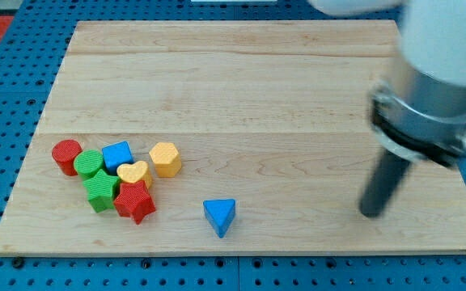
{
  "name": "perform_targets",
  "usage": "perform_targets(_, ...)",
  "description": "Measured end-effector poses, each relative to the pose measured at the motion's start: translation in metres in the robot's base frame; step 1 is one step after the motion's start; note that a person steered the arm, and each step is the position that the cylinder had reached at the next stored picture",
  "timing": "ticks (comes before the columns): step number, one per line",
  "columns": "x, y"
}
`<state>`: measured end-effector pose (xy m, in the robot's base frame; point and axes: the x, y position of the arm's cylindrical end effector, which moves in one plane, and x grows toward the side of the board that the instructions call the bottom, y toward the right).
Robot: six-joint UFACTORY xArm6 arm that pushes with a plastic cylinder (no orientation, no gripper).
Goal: Push the blue triangle closer to the red star
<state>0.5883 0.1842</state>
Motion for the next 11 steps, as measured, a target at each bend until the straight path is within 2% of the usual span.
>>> perform_targets(1,0.03,0.008)
perform_targets(3,0.03,-0.02)
perform_targets(6,0.031,-0.171)
perform_targets(9,0.031,-0.195)
perform_targets(11,0.01,-0.164)
